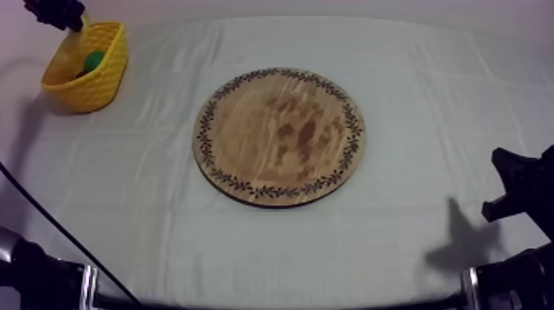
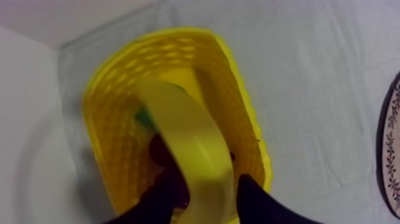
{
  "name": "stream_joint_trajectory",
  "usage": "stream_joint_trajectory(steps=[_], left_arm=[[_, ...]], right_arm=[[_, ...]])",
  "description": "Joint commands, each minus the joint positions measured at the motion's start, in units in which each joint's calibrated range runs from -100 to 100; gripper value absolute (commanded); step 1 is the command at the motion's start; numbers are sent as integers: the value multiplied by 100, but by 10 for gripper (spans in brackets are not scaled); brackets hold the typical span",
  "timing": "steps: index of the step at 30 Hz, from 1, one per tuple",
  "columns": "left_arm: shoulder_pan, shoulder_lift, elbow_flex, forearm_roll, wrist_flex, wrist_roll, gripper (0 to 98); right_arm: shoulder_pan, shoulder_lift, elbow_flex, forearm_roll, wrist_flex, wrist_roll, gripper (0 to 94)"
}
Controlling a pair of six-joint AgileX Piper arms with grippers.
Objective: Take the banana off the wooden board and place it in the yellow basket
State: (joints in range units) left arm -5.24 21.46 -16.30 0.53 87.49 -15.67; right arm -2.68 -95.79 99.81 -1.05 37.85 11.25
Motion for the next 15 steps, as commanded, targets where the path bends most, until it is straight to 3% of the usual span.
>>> stream_joint_trajectory(steps=[1, 8, 15], left_arm=[[-28, -72, 61, -1, -18, 49, 559], [-80, -695, 403, 43, -59, 169, 594], [-63, -2057, 998, 85, -139, 326, 524]], right_arm=[[0, 3, -3, 0, -3, 1, 2], [0, 3, -3, 0, -3, 1, 2], [0, 3, -3, 0, -3, 1, 2]])
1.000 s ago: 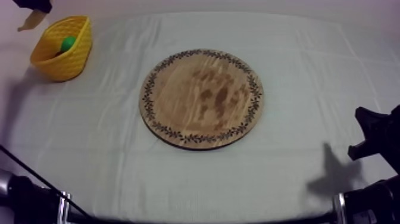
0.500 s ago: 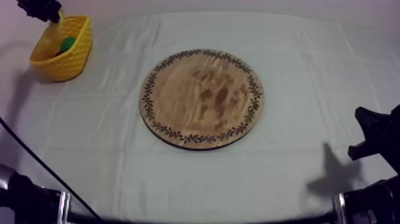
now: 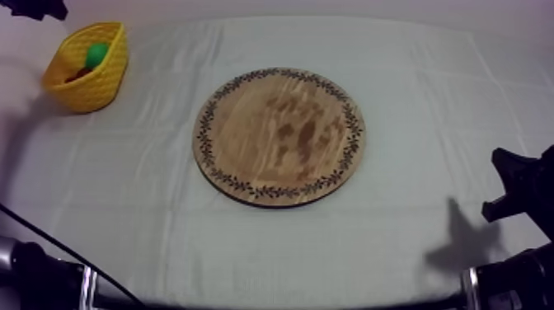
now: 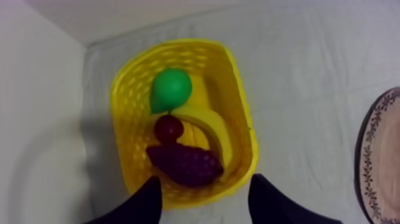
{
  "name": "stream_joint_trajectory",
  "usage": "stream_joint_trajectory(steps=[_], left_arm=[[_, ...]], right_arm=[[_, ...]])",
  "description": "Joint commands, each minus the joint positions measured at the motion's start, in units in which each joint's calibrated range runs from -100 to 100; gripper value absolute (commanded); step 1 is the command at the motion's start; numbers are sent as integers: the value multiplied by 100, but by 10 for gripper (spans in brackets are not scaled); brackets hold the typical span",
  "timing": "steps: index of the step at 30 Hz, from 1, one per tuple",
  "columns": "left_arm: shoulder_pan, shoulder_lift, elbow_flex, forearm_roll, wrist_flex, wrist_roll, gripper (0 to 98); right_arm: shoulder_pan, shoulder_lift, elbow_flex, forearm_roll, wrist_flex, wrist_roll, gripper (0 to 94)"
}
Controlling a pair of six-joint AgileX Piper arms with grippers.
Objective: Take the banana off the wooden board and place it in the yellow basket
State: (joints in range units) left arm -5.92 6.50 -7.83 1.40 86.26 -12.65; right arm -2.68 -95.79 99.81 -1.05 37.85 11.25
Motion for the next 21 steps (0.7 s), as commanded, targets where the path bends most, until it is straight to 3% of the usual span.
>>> stream_joint_trajectory(steps=[1, 13, 21], left_arm=[[9, -791, 253, 2, -23, 39, 512], [-15, -3768, 2025, 124, -575, 232, 338], [198, -5271, 3265, 172, -1188, 373, 112]], right_arm=[[0, 3, -3, 0, -3, 1, 2], [0, 3, -3, 0, -3, 2, 2], [0, 3, -3, 0, -3, 1, 2]])
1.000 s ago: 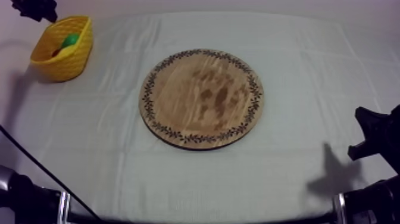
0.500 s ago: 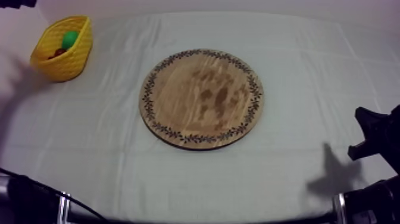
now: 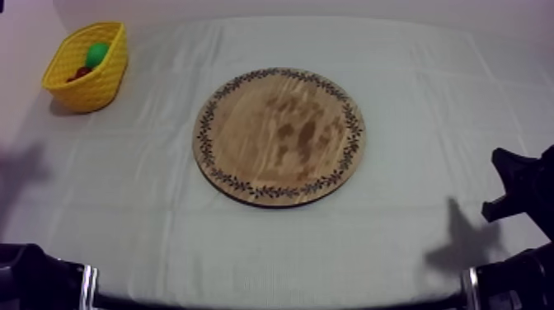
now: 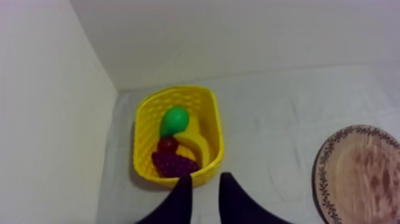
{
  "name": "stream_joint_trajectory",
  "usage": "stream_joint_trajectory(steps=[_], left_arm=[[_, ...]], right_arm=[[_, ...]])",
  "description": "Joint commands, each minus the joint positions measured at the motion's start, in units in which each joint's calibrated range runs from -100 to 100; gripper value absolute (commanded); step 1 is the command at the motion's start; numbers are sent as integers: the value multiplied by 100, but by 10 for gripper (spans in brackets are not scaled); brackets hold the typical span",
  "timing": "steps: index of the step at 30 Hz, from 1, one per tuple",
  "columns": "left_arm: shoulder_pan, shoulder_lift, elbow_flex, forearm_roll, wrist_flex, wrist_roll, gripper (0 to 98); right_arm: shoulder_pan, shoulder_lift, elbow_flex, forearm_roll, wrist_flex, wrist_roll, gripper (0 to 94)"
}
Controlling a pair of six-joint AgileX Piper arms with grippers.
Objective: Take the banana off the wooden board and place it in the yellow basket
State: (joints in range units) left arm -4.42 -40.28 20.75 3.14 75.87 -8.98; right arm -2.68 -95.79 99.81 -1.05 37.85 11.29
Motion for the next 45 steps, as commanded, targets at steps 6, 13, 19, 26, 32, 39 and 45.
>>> stream_joint_trajectory(steps=[6, 13, 19, 26, 32, 39, 45], left_arm=[[238, -1656, 1723, 25, -987, 47, 15], [274, -2824, 3582, 180, -2090, 150, 2], [344, -3601, 5104, 273, -2835, 276, 0], [321, -4440, 6349, 304, -3232, 280, 0], [283, -5185, 7285, 321, -3620, 353, 0], [199, -5776, 7663, 284, -3733, 434, 0], [157, -5926, 7725, 100, -3843, 753, 6]], right_arm=[[0, 3, -3, 0, -3, -3, 2], [0, 3, -3, 0, -3, -3, 2], [0, 3, -3, 0, -3, -3, 2], [0, 3, -3, 0, -3, -3, 2], [0, 3, -3, 0, -3, -3, 2], [0, 3, -3, 0, -3, -3, 2], [0, 3, -3, 0, -3, -3, 2]])
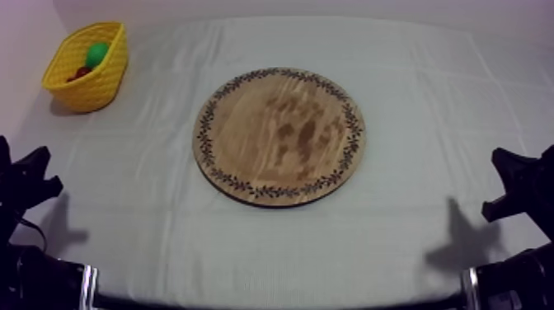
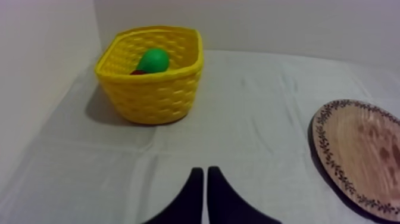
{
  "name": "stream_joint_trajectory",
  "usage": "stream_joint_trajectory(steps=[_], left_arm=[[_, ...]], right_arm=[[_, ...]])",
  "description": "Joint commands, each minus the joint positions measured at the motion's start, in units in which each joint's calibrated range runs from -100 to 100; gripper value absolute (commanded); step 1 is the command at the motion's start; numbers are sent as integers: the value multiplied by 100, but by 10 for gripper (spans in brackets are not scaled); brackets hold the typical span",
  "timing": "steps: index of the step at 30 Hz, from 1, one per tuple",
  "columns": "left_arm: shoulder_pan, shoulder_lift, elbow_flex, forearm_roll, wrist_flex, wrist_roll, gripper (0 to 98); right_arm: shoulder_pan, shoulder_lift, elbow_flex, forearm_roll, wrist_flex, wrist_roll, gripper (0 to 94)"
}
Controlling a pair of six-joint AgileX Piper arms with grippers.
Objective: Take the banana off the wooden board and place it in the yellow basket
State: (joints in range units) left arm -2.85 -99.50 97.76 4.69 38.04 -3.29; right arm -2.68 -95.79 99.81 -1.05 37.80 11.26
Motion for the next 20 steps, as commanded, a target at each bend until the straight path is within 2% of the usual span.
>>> stream_joint_trajectory(steps=[1, 3, 6, 11, 20], left_arm=[[-3, -10, 64, -171, -169, 385, 5], [-8, -18, 140, -447, -408, 787, 3], [-23, -22, 187, -625, -564, 954, 2], [-29, -24, 208, -700, -630, 1047, 1], [-30, -24, 212, -715, -643, 1104, 1]], right_arm=[[0, 3, -3, 0, 2, 0, 2], [0, 3, -3, 0, 2, 0, 2], [0, 3, -3, 0, 2, 0, 2], [0, 3, -3, 0, 2, 0, 2], [0, 3, -3, 0, 2, 0, 2]])
